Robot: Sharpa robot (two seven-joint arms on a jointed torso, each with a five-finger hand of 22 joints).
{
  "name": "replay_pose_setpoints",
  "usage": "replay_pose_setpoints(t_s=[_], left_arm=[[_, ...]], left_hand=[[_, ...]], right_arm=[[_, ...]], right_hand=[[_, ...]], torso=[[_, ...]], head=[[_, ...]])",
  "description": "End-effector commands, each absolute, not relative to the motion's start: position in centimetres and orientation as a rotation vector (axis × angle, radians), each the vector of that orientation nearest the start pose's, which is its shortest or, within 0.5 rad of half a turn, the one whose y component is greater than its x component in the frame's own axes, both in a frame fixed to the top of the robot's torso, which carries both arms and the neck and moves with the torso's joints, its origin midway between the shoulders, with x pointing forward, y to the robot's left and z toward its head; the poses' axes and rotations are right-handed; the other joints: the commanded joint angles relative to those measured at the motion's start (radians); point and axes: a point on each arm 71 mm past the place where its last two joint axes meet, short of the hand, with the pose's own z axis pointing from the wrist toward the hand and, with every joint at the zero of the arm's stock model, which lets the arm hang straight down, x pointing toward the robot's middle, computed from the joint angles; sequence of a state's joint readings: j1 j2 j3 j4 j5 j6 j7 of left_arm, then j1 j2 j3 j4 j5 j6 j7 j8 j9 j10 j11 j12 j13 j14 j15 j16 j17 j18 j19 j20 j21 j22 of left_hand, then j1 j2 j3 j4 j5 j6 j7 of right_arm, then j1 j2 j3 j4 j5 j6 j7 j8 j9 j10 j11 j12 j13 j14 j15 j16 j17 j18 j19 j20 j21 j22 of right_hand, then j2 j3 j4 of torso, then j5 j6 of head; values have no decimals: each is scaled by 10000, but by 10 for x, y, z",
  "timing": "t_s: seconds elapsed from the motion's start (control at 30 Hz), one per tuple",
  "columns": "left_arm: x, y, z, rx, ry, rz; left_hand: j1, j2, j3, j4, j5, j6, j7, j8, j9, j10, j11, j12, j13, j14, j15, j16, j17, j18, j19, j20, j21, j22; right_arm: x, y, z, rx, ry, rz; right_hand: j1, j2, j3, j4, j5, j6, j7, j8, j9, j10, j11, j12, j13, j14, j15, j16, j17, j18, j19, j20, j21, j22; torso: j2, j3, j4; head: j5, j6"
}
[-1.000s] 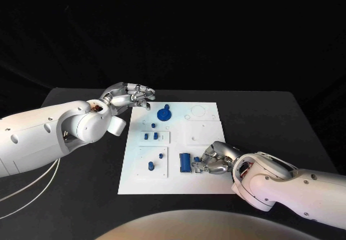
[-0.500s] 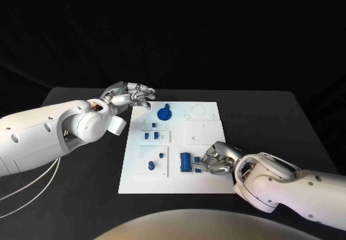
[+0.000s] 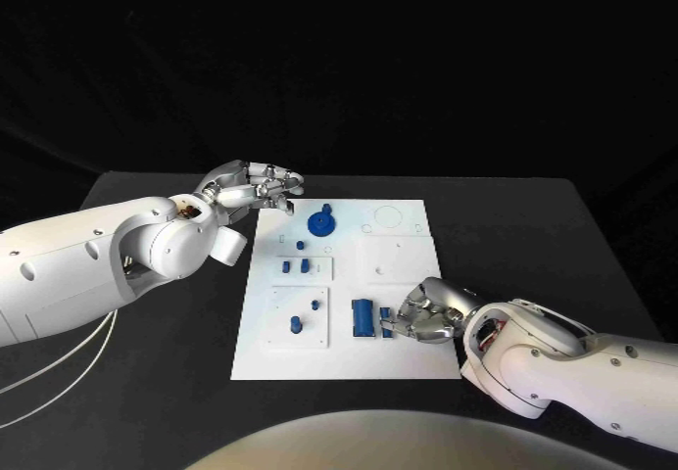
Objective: Assemble the parts on the task board
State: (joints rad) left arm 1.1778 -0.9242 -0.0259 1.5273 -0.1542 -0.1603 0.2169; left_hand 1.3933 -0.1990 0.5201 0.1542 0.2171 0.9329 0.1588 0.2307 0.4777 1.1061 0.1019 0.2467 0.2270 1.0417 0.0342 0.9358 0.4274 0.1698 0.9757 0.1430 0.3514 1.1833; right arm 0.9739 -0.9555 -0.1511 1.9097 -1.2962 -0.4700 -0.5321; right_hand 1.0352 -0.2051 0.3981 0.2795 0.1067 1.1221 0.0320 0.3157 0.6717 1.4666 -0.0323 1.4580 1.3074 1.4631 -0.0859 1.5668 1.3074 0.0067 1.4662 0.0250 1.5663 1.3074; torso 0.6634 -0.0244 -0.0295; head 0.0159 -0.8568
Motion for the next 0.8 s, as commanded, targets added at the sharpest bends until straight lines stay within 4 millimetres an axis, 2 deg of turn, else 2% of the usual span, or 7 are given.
replay_pose_setpoints(t_s=[0.03, 0.33, 0.5, 0.57, 0.63, 0.67, 0.8], left_arm=[[480, 236, -191, -10282, 16706, -14913], [481, 237, -191, -10279, 16554, -14883], [485, 240, -192, -10422, 16228, -14795], [486, 242, -193, -10579, 15947, -14712], [488, 244, -196, -10770, 15667, -14626], [489, 246, -199, -10960, 15409, -14546], [495, 249, -206, -11355, 14747, -14348]], left_hand=[[43, 88, 5, -71, 59, -68, -3, 38, 9, -56, -5, -11, 11, -35, 45, -34, 13, 105, 11, 44, 17, 13], [0, 81, -4, -73, 59, -71, 9, 42, 11, -58, 6, -8, 14, -36, 52, -36, 14, 101, 7, 45, 24, 21], [-92, 71, -32, -48, 38, -77, 14, 46, 14, -61, 16, -3, 19, -36, 65, -35, 17, 95, -3, 53, 25, 23], [-313, 19, -133, 41, -34, -115, 16, 44, 15, -76, 31, 2, 29, -51, 90, -38, 24, 88, -40, 75, -7, -1], [-453, -36, -218, 104, -77, -158, 21, 32, 12, -88, 39, 5, 35, -77, 106, -45, 27, 88, -73, 92, -47, -35], [-574, -72, -305, 172, -184, -194, 24, 24, 10, -79, 42, 20, 46, -118, 120, -60, 29, 90, -106, 109, -96, -80], [-718, -122, -537, 343, -536, -388, 102, -86, -40, -258, 145, -83, -4, -674, 267, -491, -128, 65, -430, 235, -486, -389]], right_arm=[[341, -175, -283, 2576, 20831, 6020], [351, -184, -270, 3055, 19856, 7070], [376, -195, -255, 4453, 18927, 8778], [392, -203, -251, 5336, 18493, 9522], [409, -211, -248, 6233, 18046, 10047], [423, -219, -247, 7035, 17652, 10411], [455, -234, -243, 8331, 16717, 11019]], right_hand=[[311, -94, 126, -59, 14, 39, -14, -73, -20, 580, -53, 37, 1996, 1069, -70, 24, 2599, -67, 1046, -45, 45, 2634], [732, -334, 48, -91, -132, -127, 56, -165, -22, 412, 1, -330, 1787, 1036, -29, -46, 2453, -54, 1020, -18, -6, 2617], [1540, -262, 277, -165, -353, -820, 336, -463, -22, -474, 249, -2063, 780, 771, 189, -582, 1495, 309, 220, 149, -1564, 2110], [1883, -253, 549, -379, -265, -1223, 487, -626, -32, -945, 383, -2914, 248, 677, 274, -799, 1197, 455, -142, 253, -2279, 1872], [1997, -272, 845, -591, -163, -1644, 686, -799, -66, -2256, 569, -5196, -1189, 140, 447, -1784, -186, 778, -997, 399, -3925, 1308], [1959, -330, 954, -724, 427, -1936, 841, -893, -69, -3585, 693, -7571, -2795, -544, 564, -2957, -1608, 1069, -1876, 518, -5602, 681], [1882, -311, 1288, -1128, 313, -2299, 1083, -1024, -218, -4084, 955, -9079, -4552, -2223, 843, -6142, -4729, 1760, -4009, 796, -10175, -1436]], torso=[[-3, -7, 6], [-59, -17, -1], [-218, -66, -29], [-305, -93, -53], [-397, -117, -68], [-461, -128, -71], [-579, -111, -72]], head=[[0, 4], [-16, 124], [-62, 256], [-90, 395], [-117, 541], [-144, 661], [-157, 1058]])
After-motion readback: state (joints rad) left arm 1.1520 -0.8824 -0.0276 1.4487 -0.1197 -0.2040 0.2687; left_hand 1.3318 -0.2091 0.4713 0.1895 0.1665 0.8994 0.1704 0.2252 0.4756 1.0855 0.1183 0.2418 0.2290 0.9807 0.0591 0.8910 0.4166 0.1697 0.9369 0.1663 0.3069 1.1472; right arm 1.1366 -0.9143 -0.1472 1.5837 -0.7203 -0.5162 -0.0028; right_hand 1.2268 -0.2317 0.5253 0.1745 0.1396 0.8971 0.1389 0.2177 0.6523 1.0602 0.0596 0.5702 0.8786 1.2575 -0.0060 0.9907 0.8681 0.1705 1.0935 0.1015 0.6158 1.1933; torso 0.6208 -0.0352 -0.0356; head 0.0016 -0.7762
